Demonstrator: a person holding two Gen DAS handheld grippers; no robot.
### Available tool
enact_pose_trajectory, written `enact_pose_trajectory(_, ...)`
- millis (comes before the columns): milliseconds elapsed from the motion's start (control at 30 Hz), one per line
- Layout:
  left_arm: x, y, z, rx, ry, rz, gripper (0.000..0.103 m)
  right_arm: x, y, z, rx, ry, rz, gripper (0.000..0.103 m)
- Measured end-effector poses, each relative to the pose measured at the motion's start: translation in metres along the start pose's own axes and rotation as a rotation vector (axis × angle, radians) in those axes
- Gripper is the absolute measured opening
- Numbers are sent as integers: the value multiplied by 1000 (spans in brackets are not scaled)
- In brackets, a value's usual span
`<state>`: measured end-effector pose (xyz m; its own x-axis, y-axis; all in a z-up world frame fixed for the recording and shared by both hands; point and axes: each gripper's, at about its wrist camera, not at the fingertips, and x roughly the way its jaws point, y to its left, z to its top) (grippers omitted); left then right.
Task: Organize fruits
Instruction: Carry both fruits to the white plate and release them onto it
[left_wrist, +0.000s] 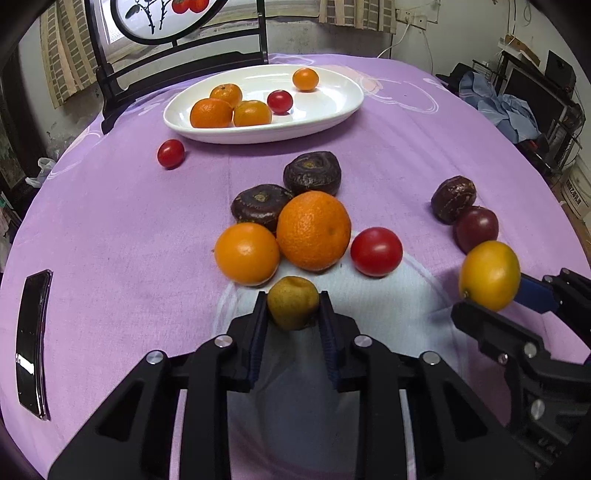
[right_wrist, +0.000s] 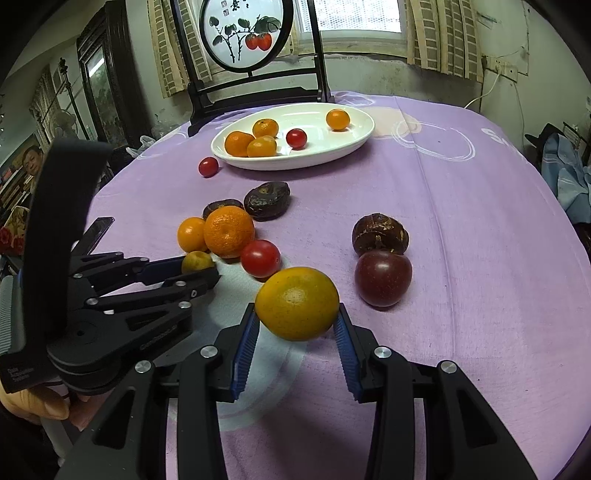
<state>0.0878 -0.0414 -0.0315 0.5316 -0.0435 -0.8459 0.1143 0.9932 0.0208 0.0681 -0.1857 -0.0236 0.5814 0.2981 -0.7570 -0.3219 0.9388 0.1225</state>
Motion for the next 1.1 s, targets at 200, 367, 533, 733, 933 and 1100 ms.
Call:
enact_pose_trajectory(200,-19,16,-13,-16,-7,-41,26,-1,4,-1,-16,-17,15,42)
enact_pose_trajectory(367,-36,35,-9,-27,-34,-45,26,1,7,1,-20,-20,28,42)
enact_pose_trajectory(533,-49,48,15,-17,-60,-42,26,-14,14,18,-32,-69,67,42)
enact_pose_trajectory(733,-54,65,67,-46,-102,-43,26,-17,22,62,-116,-111,37,42)
enact_pose_trajectory(933,-36,85,136,-116,-154,-7,26,9,23,123,-146,-130,31,42)
enact_pose_trajectory(1100,15,89,182,-131,-109,45,26,63,16,160,-109,-74,15,42)
